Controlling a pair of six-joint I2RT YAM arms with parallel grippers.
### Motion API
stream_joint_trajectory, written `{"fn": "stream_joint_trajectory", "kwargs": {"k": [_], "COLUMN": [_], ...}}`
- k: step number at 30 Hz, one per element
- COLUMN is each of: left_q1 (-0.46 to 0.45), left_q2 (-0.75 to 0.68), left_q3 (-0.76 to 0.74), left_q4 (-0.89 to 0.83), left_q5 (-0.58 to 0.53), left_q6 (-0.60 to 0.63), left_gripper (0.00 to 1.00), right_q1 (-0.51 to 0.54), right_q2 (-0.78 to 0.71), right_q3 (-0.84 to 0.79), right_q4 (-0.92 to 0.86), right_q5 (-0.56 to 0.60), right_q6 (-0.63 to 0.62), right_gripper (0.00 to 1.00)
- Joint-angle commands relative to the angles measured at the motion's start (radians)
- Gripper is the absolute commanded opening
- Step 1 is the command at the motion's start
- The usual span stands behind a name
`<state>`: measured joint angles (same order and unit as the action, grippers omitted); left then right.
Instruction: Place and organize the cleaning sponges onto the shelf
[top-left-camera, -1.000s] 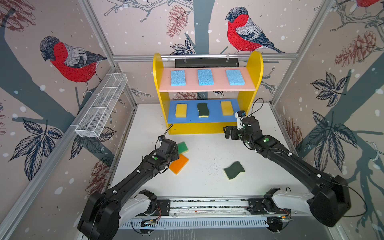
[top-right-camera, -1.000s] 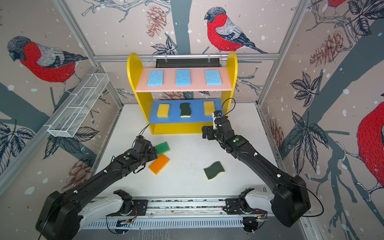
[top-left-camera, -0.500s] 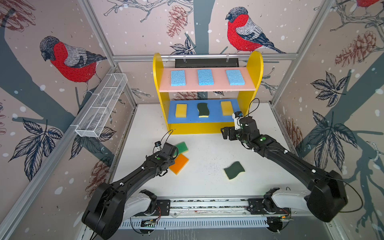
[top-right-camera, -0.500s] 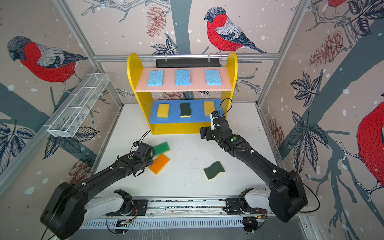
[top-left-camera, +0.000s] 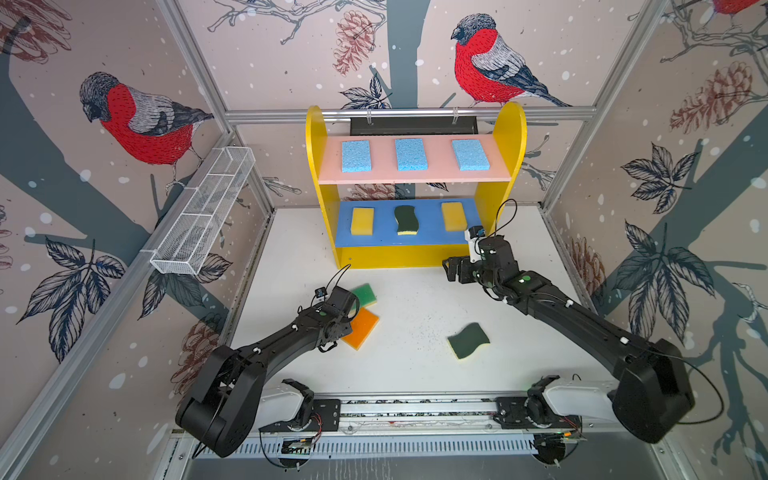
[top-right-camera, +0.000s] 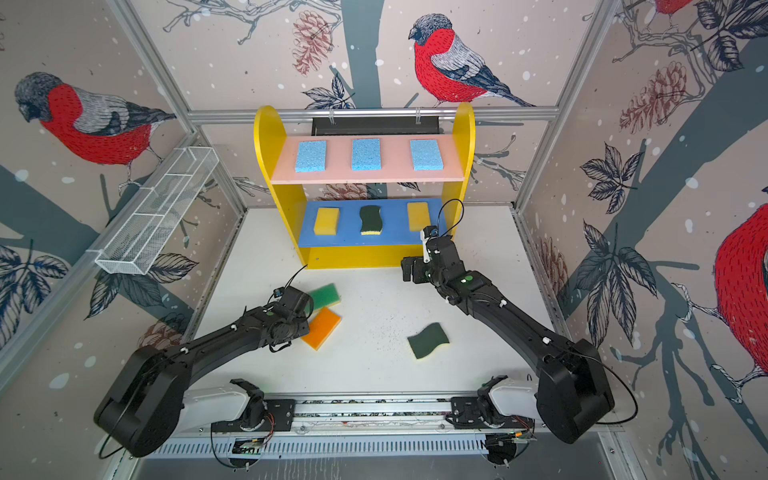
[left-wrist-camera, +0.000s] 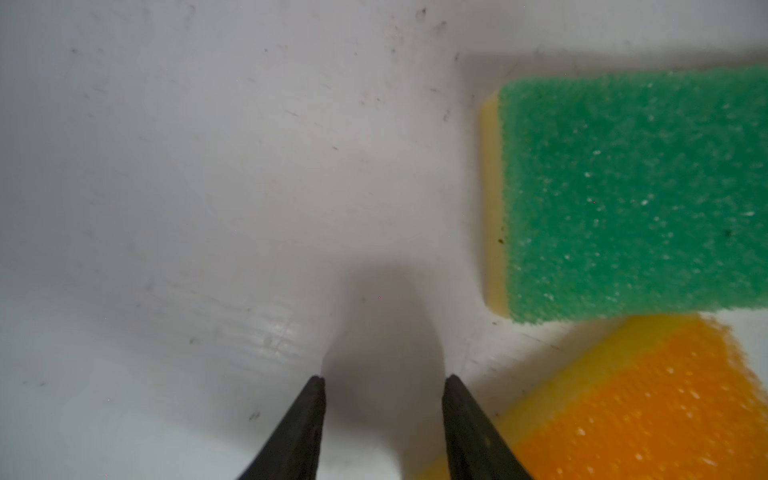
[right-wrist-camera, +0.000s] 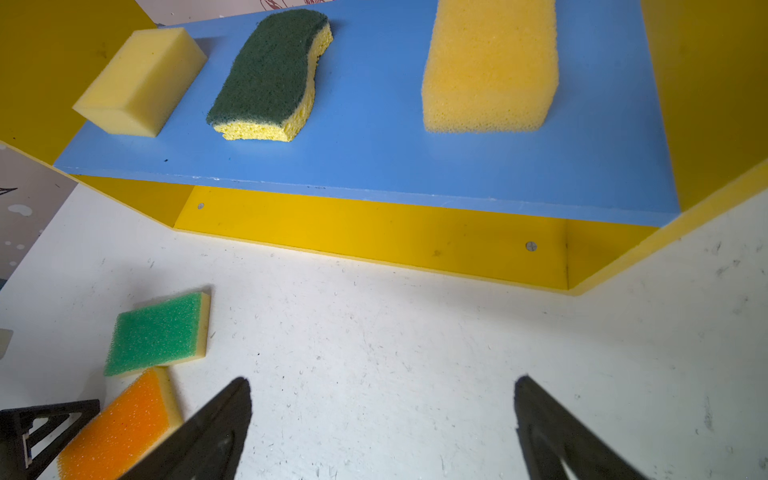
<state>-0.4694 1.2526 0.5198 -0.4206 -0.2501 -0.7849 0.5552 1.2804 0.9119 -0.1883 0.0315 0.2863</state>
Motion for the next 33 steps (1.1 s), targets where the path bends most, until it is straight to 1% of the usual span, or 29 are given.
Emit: {"fn": "stream_joint_trajectory", "kwargs": {"k": [1, 5, 8, 9, 15, 22, 26, 33], "left_q1": [-0.005, -0.025, -0.057, -0.071, -0.127, -0.179, -0.199, -0.289], "left_q2": [0.000, 0.003, 0.025, 0.039, 0.158, 0.219, 0.263, 0.384], "left_q3": [0.003, 0.001, 0.017, 0.026, 0.095, 0.150, 0.183, 0.266], "left_q4": [0.034, 0.080, 0.104, 0.112, 0.136, 0.208, 0.244, 0.296], "left_q5": [0.076, 0.130, 0.135, 0.133, 0.124, 0.145, 0.183, 0.241], "left_q6": [0.028, 0.027, 0.024, 0.024, 0.033, 0.066, 0.089, 0.099], "left_gripper": [0.48, 0.49, 0.49, 0.50, 0.50, 0.51, 0.51, 0.51], "right_q1": [-0.005, -0.016, -0.024, -0.026, -0.034, -0.044, -0.046, -0.054], "right_q2": [-0.015, -0.023, -0.023, -0.051, -0.067, -0.095, -0.103, -0.134], "right_q3": [-0.014, -0.028, -0.039, -0.043, -0.056, -0.072, -0.072, -0.087], "right_q4": [0.036, 0.039, 0.043, 0.046, 0.046, 0.042, 0.031, 0.029], "right_q5": [-0.005, -0.009, -0.017, -0.019, -0.027, -0.022, -0.021, -0.010], "right_q6": [-0.009, -0.013, -0.015, -0.015, -0.017, -0.018, -0.018, -0.010], "right_gripper": [0.98, 0.98, 0.98, 0.98, 0.98, 0.99, 0.99, 0.99]}}
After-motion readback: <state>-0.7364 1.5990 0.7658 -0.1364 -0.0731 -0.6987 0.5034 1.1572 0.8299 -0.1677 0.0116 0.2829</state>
